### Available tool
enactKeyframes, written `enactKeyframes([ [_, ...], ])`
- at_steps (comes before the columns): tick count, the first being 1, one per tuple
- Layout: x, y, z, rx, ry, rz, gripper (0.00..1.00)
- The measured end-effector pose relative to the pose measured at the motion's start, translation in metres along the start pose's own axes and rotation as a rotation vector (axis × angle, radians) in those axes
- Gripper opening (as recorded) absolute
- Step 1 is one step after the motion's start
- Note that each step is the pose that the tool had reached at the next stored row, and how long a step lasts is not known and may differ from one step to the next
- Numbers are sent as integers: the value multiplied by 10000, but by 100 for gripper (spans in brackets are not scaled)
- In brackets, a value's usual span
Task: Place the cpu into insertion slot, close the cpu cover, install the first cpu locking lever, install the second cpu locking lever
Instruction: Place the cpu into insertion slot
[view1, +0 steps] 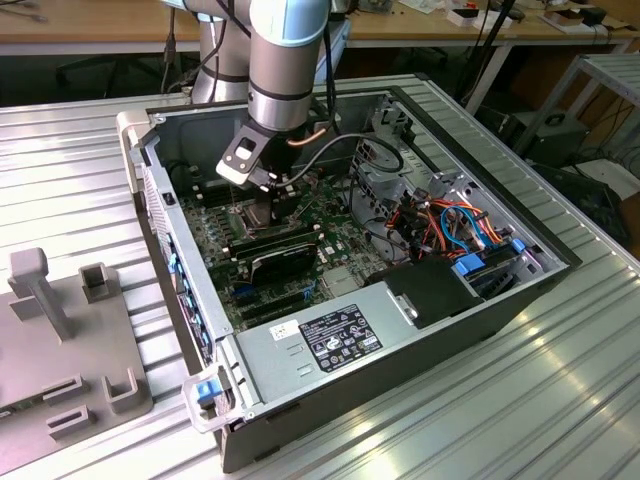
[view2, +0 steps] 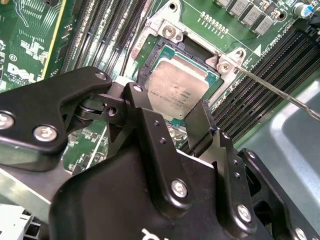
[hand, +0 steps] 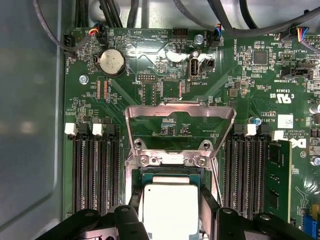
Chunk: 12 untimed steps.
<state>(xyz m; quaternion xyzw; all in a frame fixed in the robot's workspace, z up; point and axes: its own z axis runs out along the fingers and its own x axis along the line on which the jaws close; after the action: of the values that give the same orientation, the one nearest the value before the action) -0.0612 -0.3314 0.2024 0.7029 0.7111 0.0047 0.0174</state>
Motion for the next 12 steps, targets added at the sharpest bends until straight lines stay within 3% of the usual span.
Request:
enactKeyframes([
  [12,-15,-1,10,-2,31,11,54],
])
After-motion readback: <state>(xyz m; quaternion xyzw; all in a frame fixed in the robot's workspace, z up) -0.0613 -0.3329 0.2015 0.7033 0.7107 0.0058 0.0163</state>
